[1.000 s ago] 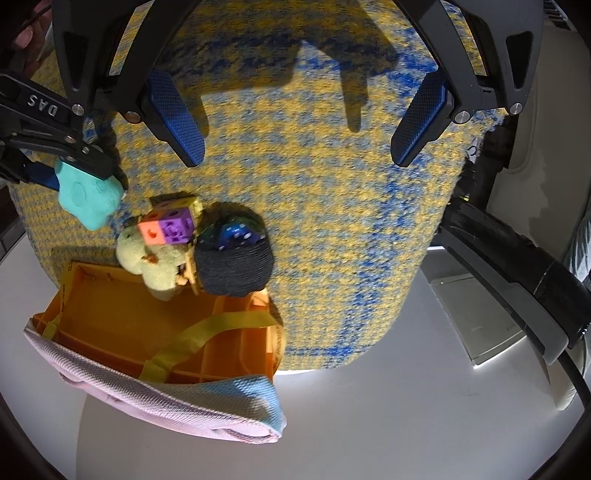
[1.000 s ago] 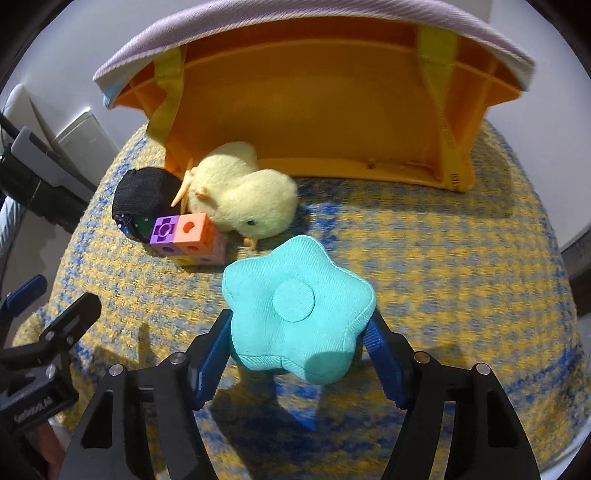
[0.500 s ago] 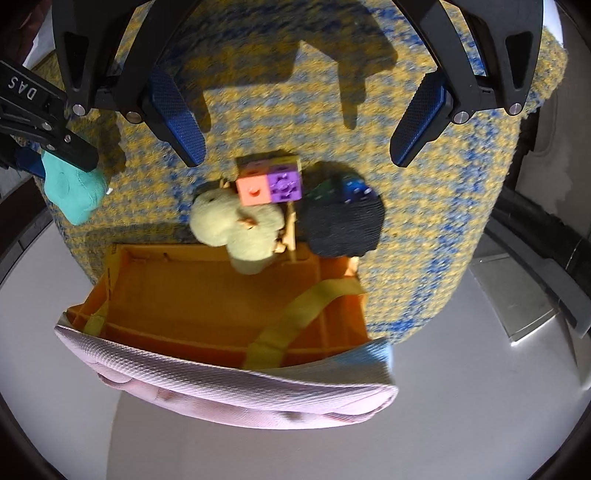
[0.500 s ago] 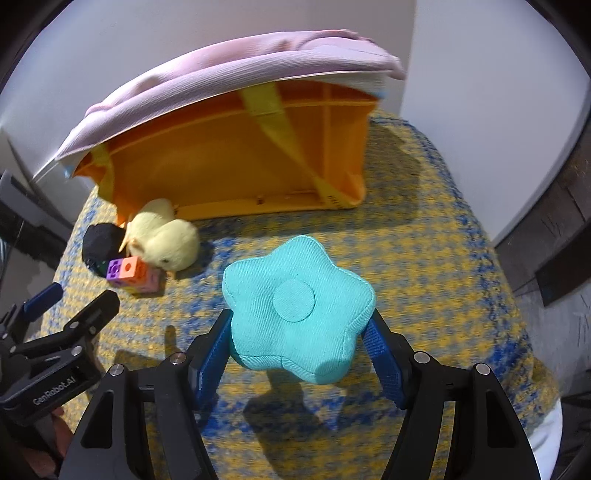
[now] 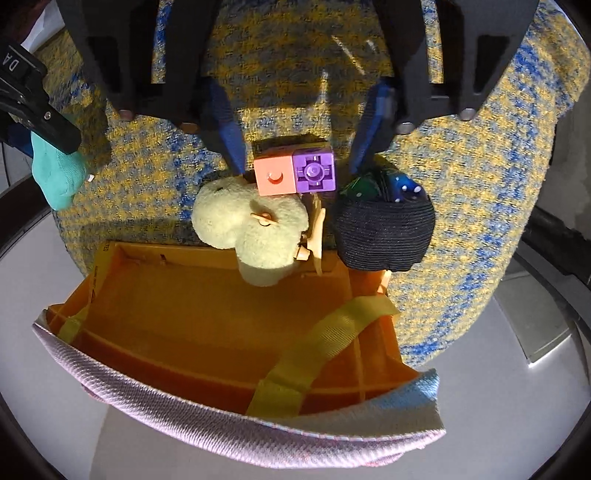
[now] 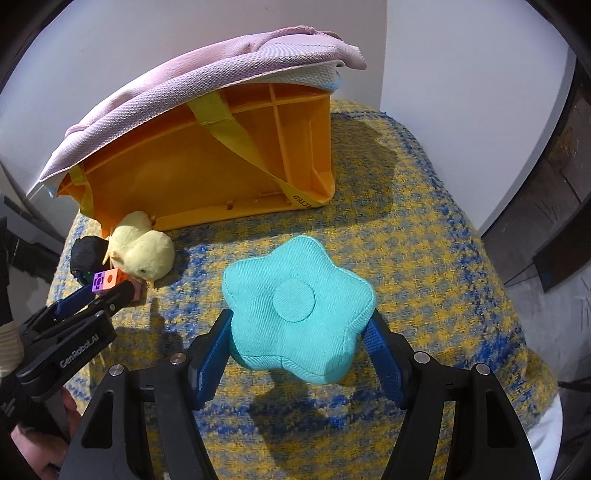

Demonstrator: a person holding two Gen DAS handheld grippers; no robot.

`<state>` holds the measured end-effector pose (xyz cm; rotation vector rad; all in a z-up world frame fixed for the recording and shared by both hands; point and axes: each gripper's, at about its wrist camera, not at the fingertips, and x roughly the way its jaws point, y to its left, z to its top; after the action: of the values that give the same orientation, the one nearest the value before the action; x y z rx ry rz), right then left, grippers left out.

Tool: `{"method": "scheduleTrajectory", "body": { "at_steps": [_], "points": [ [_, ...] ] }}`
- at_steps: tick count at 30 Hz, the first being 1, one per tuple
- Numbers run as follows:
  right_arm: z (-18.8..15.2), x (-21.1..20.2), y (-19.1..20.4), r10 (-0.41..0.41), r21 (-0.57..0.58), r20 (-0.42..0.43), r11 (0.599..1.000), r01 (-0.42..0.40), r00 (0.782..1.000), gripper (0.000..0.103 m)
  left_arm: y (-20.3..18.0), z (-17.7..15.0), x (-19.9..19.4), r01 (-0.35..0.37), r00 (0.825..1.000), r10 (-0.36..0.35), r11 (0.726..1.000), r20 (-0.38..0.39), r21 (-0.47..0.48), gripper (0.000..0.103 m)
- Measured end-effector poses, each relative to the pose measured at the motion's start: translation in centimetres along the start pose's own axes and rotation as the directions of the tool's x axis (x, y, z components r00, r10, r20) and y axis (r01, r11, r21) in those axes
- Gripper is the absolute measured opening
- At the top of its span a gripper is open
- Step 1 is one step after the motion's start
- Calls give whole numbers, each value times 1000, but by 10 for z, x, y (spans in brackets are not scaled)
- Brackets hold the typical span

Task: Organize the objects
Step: 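Grasp the teal star plush with the right tool while the left tool approaches the blocks, then grasp the purple-and-orange blocks with the left tool while the right tool holds the star, then carry the blocks with the left tool while the right tool carries the star over the basket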

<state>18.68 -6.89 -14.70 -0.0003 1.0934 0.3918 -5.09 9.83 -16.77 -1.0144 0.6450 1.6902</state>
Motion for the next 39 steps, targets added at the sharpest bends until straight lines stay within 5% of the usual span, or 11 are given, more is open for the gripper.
{"method": "scheduleTrajectory", "body": {
  "at_steps": [12, 39],
  "points": [
    [4, -4, 1, 6, -4, 11, 1000, -6, 1000, 69, 0, 2, -7, 20, 1000, -20, 1000, 1, 18, 41],
    [37, -61, 21, 76, -74, 120, 995, -67, 990, 69, 6, 35, -96, 14, 991, -25, 996, 134, 84, 41]
  ]
}}
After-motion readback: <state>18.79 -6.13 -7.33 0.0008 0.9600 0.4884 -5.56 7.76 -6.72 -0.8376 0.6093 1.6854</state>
